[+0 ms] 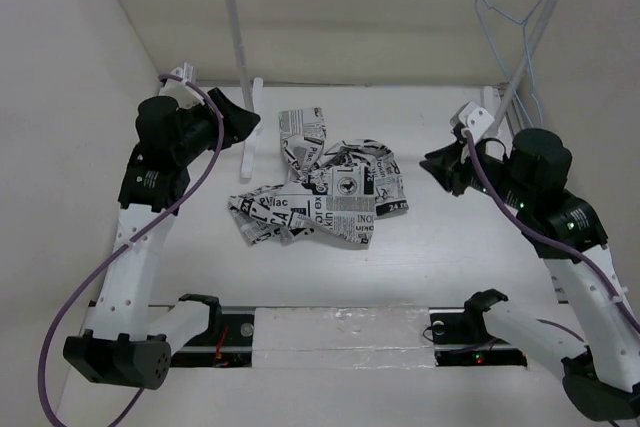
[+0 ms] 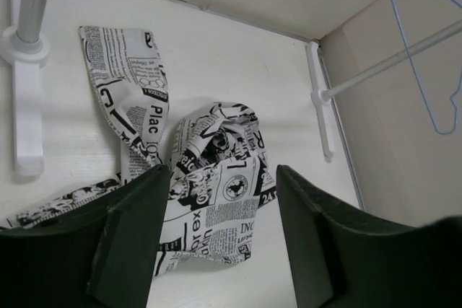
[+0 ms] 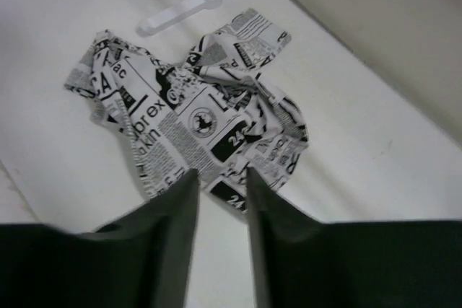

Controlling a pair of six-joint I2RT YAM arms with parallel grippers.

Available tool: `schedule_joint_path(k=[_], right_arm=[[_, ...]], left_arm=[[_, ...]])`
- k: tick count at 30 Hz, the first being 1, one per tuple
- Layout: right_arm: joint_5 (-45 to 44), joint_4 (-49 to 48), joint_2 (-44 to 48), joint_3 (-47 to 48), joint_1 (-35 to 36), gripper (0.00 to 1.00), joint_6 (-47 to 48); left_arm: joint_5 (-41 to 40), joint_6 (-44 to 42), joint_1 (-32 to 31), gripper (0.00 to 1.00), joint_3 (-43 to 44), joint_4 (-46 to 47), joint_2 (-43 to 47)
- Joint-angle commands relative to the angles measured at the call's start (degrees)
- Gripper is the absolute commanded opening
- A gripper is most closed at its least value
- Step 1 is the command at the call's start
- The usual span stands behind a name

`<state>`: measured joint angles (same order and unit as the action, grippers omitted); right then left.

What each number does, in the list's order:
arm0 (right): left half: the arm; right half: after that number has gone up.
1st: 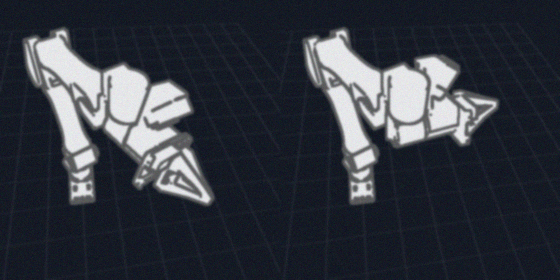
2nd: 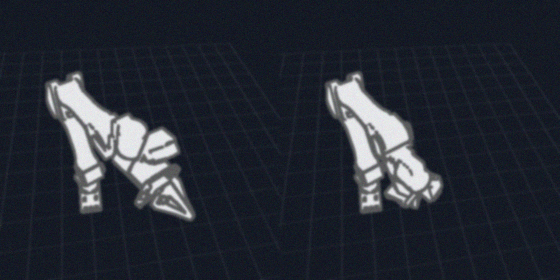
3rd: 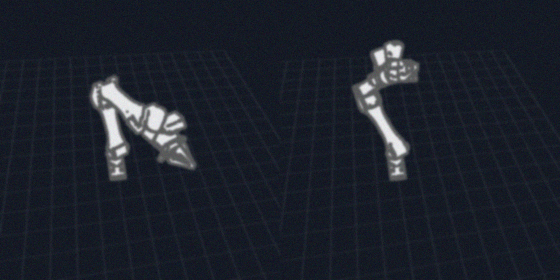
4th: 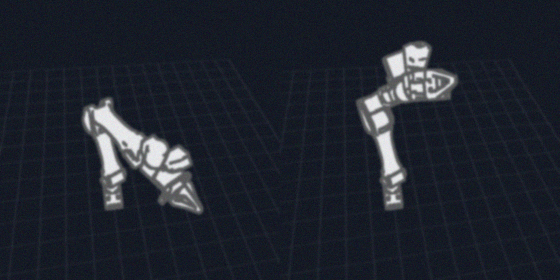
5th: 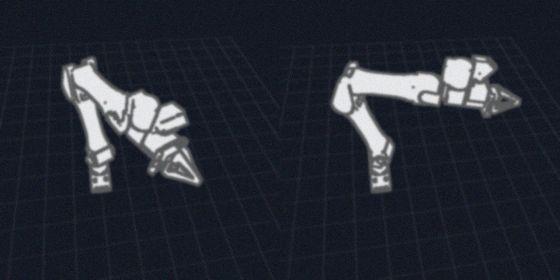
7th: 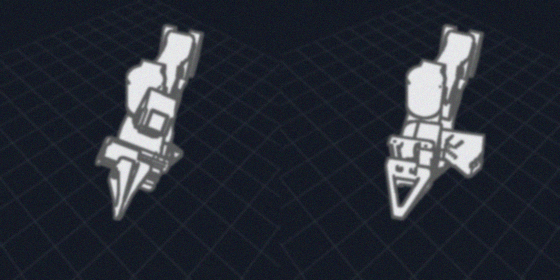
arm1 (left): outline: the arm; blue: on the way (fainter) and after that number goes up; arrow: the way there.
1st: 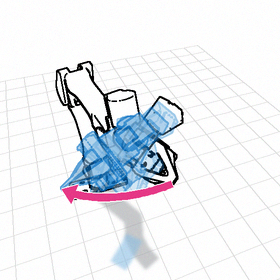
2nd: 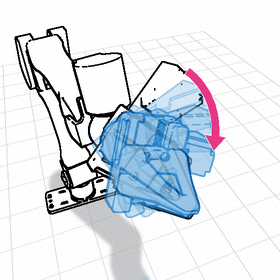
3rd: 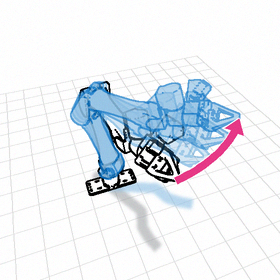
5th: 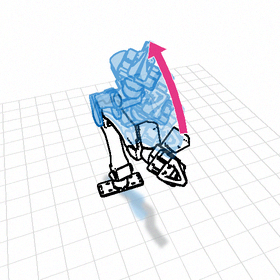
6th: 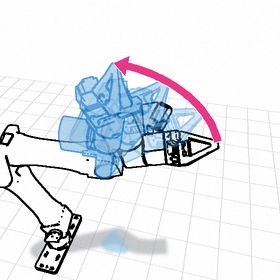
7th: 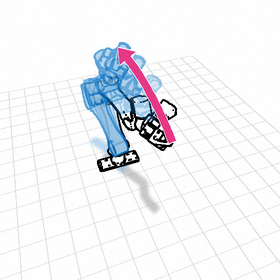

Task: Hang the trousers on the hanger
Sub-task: Flatten out the trousers at the center of the board.

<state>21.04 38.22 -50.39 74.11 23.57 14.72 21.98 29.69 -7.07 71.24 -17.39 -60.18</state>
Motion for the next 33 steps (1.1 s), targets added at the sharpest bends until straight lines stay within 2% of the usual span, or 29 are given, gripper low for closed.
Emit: schedule_joint_path(k=[1,3,4,5,7,9,10,12,14,15,16,19,21,22,25,30,31,33], right_arm=[[0.59,-3.41,2.58,-3.78,-0.28,0.4,0.75],[-0.9,-1.06,1.71,-5.37,-0.28,0.53,0.92],[-0.82,-0.43,1.0,-5.81,-0.28,0.56,1.1],[-0.65,0.01,-0.13,-7.12,-0.28,0.45,1.27],[-1.26,-0.86,-0.93,-9.23,-0.28,0.0,0.49],[-1.53,-3.39,-2.25,-12.91,0.33,0.0,-0.13],[-1.79,-3.93,-2.86,-13.98,1.12,0.0,-0.04],[-3.36,-6.91,-4.88,-17.74,1.82,0.0,-1.53],[-3.9,-8.5,-6.38,-19.34,2.44,0.0,-1.89],[-4.51,-10.42,-7.78,-20.22,2.44,0.0,-2.67],[-4.43,-10.88,-8.58,-21.19,2.44,0.12,-2.68],[-4.34,-12.02,-10.51,-21.63,3.06,0.25,-2.68],[-3.82,-12.03,-10.95,-21.11,3.06,0.34,-2.51],[-3.81,-11.76,-11.04,-20.67,3.06,0.45,-2.24],[-4.07,-10.27,-10.69,-17.86,3.06,0.6,-1.36],[-7.84,-8.25,-7.97,-16.44,3.06,0.67,-0.66],[-8.64,-8.07,-7.71,-17.15,3.06,0.62,-0.66],[-8.13,-8.16,-7.79,-19.34,2.44,0.18,-0.48]], left_arm=[[-3.24,0.81,0.13,0.58,-0.14,-0.8,0.07],[-9.83,0.89,0.13,0.6,0.65,-4.31,0.15],[-11.94,1.07,0.13,0.61,0.74,-5.37,0.07],[-17.27,1.42,0.13,0.61,0.3,-7.03,0.33],[-23.88,3.69,0.13,0.62,-0.57,-9.32,0.24],[-26.63,4.93,2.49,0.62,-3.2,-11.79,-0.63],[-26.11,5.55,3.81,0.59,-4.78,-11.88,-0.9],[-22.34,5.9,9.68,0.54,-10.14,-12.06,-2.3],[-14.46,5.12,15.38,0.49,-15.4,-10.75,-2.83],[-13.55,5.11,16.29,0.47,-16.91,-9.95,-2.4],[-13.28,5.2,16.3,0.47,-18.41,-9.16,-2.13],[-12.58,4.41,16.3,0.54,-21.49,-5.91,0.41],[-10.47,3.45,15.08,0.56,-20.62,-4.59,1.03],[-10.38,3.01,14.2,0.57,-19.66,-4.41,0.86],[-7.49,1.16,12.87,0.61,-14.92,-2.22,1.12],[0.43,-0.16,12.87,0.74,-13.05,3.5,1.21],[0.09,-0.16,12.87,0.75,-14.97,3.41,0.69],[-1.58,-0.25,12.87,0.76,-16.83,2.19,-1.25]])
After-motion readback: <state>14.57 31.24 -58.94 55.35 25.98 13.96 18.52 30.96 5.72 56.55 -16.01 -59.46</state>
